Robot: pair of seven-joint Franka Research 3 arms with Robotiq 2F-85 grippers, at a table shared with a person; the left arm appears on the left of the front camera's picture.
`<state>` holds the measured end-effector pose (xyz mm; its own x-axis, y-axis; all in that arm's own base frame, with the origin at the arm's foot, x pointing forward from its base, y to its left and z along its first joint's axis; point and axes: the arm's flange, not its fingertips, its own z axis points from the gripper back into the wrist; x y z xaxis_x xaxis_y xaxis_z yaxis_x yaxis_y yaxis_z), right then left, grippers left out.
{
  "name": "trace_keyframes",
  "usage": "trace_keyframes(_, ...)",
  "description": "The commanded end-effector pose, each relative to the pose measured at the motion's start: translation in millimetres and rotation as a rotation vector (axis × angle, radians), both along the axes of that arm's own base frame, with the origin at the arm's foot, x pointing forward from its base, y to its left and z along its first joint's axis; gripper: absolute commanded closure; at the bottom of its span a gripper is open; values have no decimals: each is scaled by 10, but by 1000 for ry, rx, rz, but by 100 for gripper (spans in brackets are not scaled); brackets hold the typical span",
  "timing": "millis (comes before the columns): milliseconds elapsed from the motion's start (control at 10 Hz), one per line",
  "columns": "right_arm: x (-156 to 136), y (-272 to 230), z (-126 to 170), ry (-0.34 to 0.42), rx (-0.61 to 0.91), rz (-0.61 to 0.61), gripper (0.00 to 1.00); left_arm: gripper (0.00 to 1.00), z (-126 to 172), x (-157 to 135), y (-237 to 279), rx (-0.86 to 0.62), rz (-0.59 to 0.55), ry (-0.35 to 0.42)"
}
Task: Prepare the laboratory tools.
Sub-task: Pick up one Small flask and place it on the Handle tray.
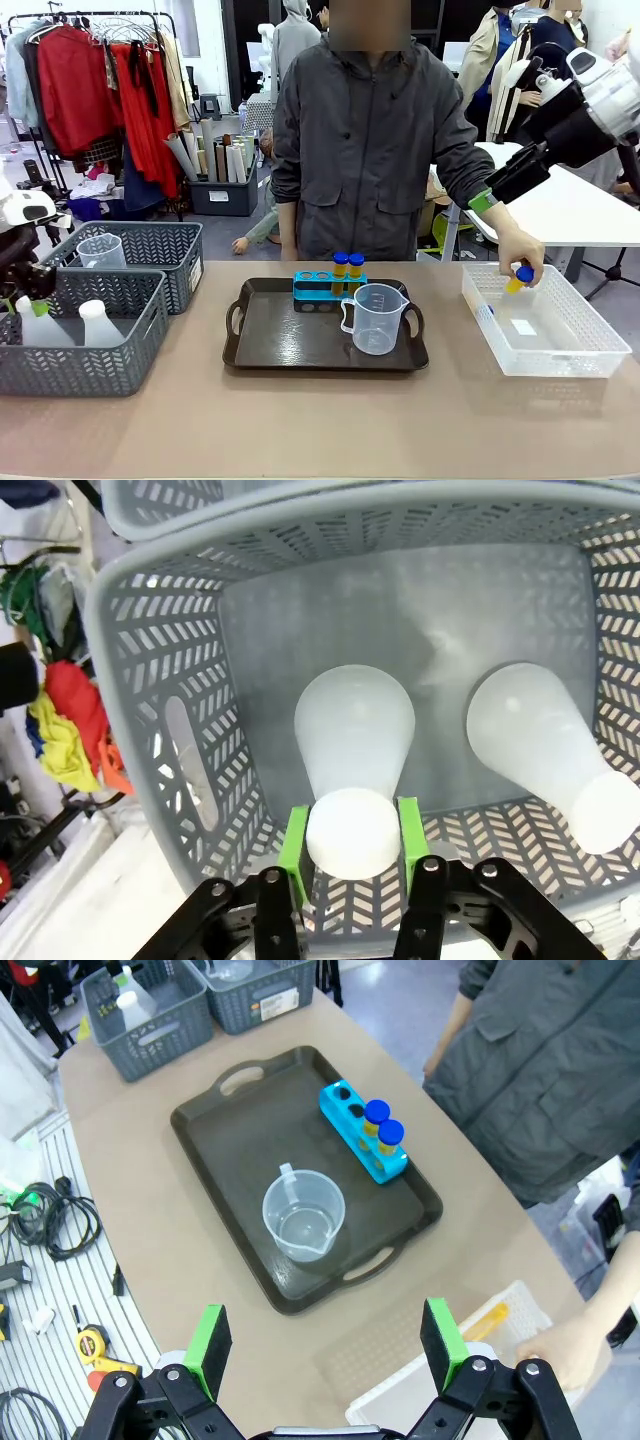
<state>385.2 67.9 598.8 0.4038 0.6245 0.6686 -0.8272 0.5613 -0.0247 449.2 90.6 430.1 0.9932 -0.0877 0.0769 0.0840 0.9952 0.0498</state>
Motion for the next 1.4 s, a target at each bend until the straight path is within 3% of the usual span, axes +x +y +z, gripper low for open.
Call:
trace_keyframes(0,0,-8,-14,-9,33,21,0,100,-6,18,44,-15,2,-20)
trace_keyframes(300,0,-8,-14,-9,33,21,0,100,12,31,7,-21,-2,-14)
trace_keyframes(500,0,-8,-14,-9,33,21,0,100,290,-16,-32,-23,-3,-36)
trace_keyframes(700,0,-8,-14,-9,33,21,0,100,725,-93,-88,22,-30,-40)
trace_keyframes(1000,0,-8,-14,-9,33,21,0,100,1555,-232,-308,113,-89,-124)
trace_keyframes(1300,0,-8,-14,-9,33,21,0,100,2257,-342,-583,81,-161,-156)
